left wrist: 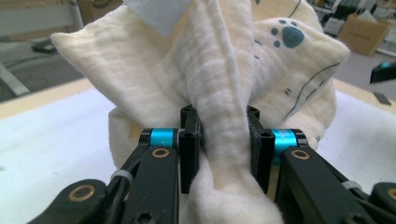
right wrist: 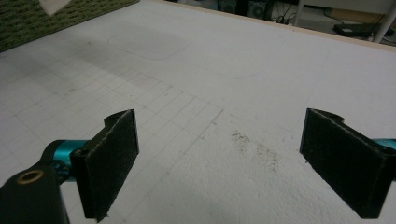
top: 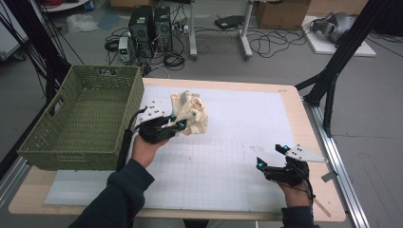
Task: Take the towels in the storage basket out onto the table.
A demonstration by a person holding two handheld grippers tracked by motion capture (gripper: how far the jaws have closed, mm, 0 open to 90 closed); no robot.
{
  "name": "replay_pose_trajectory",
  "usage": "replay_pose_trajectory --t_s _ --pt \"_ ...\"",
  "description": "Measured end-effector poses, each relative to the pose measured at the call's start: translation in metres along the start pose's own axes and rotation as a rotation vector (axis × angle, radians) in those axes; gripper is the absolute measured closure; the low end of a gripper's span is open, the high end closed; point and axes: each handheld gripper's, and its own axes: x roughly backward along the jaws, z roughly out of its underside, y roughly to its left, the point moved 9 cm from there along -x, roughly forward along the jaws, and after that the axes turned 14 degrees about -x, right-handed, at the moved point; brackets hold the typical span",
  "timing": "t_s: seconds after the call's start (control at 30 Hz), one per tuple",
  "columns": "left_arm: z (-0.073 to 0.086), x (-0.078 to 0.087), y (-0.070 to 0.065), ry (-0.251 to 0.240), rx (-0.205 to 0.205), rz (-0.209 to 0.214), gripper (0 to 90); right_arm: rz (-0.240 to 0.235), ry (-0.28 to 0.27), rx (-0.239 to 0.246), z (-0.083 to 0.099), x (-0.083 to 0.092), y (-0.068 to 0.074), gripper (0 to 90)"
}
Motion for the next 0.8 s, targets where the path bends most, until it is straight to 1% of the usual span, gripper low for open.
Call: replay_pose_trajectory --t_s 0.07,0.1,0.13,0.17,0.2,0.23,0.27,0.3,0.37,0.4,0.43,0.47,0.53,0.6,0.63,0.7,0.73,0.77,0.8 --pt "0.005 -0.006 -0.006 0.023 -0.009 0.015 71.4 0.005 -0.002 -0.001 0.0 0.0 -0.002 10.9" --pt "0.008 -0.009 -0.01 0.043 -0.018 0.022 71.4 0.005 -0.002 -0.001 0.0 0.0 -0.002 10.9" --pt "0.014 -0.014 -0.016 0.075 -0.041 0.036 71.3 0.003 -0.001 -0.001 0.0 -0.001 -0.001 10.9" --pt "0.014 -0.014 -0.016 0.075 -0.041 0.036 71.3 0.003 0.004 0.001 0.0 -0.001 -0.001 10.9" --pt "0.016 -0.016 -0.02 0.083 -0.04 0.045 71.3 0.003 0.005 0.007 0.0 -0.002 0.0 10.9" --pt "0.022 -0.02 -0.026 0.111 -0.053 0.059 71.3 0.001 0.008 0.007 0.0 -0.002 0.0 10.9" --pt "0.022 -0.02 -0.026 0.111 -0.053 0.059 71.2 0.001 0.008 0.007 0.0 -0.002 0.0 10.9" --pt "0.026 -0.023 -0.03 0.122 -0.05 0.069 71.2 0.001 0.009 0.005 0.0 -0.003 0.0 10.9" --pt "0.036 -0.031 -0.042 0.169 -0.074 0.1 71.1 0.003 0.011 0.004 0.001 -0.004 0.0 10.9" --pt "0.038 -0.034 -0.046 0.183 -0.083 0.108 71.1 0.002 0.009 0.011 0.0 -0.005 0.0 10.9" --pt "0.038 -0.034 -0.046 0.183 -0.083 0.108 71.1 0.001 0.013 0.003 0.0 -0.005 0.001 10.9" --pt "0.042 -0.038 -0.052 0.209 -0.1 0.123 71.1 0.001 0.013 0.003 0.0 -0.005 0.001 10.9" --pt "0.047 -0.045 -0.063 0.229 -0.114 0.146 71.0 0.002 0.008 0.009 0.0 -0.005 0.0 10.9" --pt "0.048 -0.051 -0.072 0.229 -0.111 0.165 71.0 0.001 0.01 0.007 0.0 -0.005 0.0 10.9" --pt "0.049 -0.054 -0.078 0.237 -0.115 0.176 70.7 0.001 0.01 0.005 0.0 -0.005 0.0 10.9" --pt "0.053 -0.06 -0.086 0.256 -0.128 0.186 70.1 0.002 0.011 0.006 0.0 -0.005 -0.001 10.9" --pt "0.054 -0.062 -0.088 0.263 -0.126 0.188 63.6 0.001 0.013 0.008 0.001 -0.004 -0.001 10.9" --pt "0.055 -0.064 -0.088 0.259 -0.114 0.187 63.6 0.001 0.013 0.008 0.001 -0.004 -0.001 10.9" --pt "0.054 -0.065 -0.088 0.253 -0.095 0.182 57.7 0.004 0.015 0.007 0.001 -0.004 -0.001 10.9"
